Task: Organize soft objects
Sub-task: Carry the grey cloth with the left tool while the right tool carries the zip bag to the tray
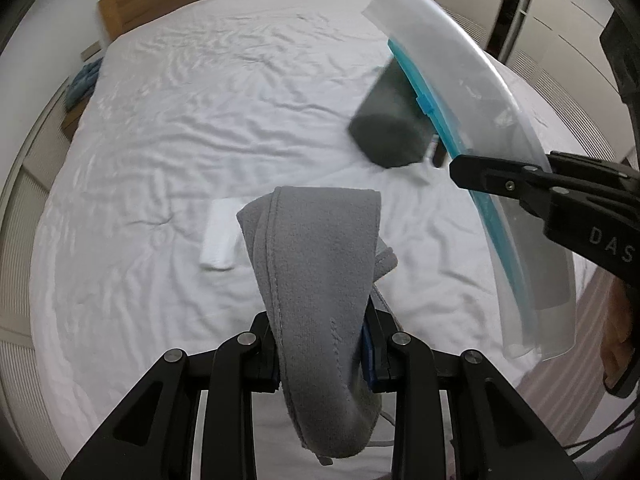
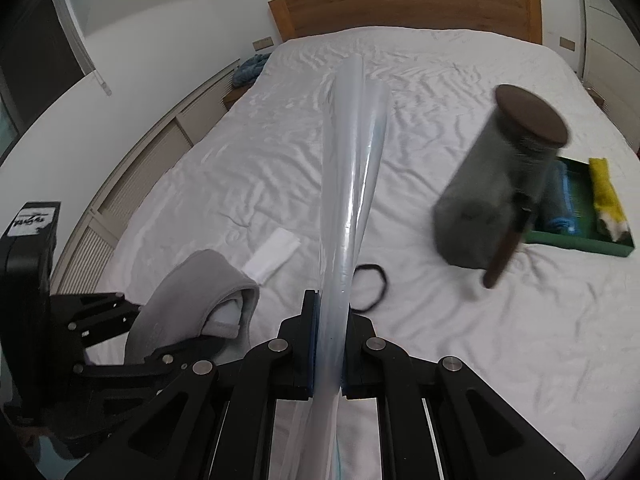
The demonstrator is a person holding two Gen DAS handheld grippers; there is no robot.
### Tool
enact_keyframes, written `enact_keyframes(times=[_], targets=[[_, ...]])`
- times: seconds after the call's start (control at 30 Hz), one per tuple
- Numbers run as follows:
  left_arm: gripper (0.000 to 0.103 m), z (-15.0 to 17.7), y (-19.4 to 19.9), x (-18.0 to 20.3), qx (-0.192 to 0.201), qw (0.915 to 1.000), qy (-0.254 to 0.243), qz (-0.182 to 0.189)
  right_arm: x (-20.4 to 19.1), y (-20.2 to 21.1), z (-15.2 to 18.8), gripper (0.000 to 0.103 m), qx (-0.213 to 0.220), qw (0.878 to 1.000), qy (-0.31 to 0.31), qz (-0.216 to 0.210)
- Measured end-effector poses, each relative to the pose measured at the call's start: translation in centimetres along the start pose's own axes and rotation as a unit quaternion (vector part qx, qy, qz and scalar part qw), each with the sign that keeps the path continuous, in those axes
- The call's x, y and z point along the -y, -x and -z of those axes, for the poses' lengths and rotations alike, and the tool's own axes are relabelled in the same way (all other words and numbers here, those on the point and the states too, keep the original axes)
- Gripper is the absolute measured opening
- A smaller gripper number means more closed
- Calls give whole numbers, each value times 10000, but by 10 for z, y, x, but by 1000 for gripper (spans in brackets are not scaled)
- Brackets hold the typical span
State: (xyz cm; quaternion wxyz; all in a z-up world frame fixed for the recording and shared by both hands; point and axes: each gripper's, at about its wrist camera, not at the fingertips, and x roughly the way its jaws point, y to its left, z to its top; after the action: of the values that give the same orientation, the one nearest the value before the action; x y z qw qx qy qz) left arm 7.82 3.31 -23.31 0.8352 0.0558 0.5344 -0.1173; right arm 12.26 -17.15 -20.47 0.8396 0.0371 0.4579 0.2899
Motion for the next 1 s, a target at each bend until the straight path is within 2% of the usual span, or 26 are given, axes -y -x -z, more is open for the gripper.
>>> enact_keyframes(times=[0.2,0.47,0.83,1.0], targets=[[25,-15,-3,60,-171,9988,-388,252,42,49,18,8,-141,9997,-207,-8],[25,-42,-16,146,-300,9923,-950,743,118,107,43,8,-349,9973,-528,374],[25,-84,-45,236,-352,9802,-1560,1171,209,151,63,8,-616,9886,-1005,933],[25,-100,-59,270,-432,9765,-1628,1345,253,163,70,8,-794,9832,-1180,1145]])
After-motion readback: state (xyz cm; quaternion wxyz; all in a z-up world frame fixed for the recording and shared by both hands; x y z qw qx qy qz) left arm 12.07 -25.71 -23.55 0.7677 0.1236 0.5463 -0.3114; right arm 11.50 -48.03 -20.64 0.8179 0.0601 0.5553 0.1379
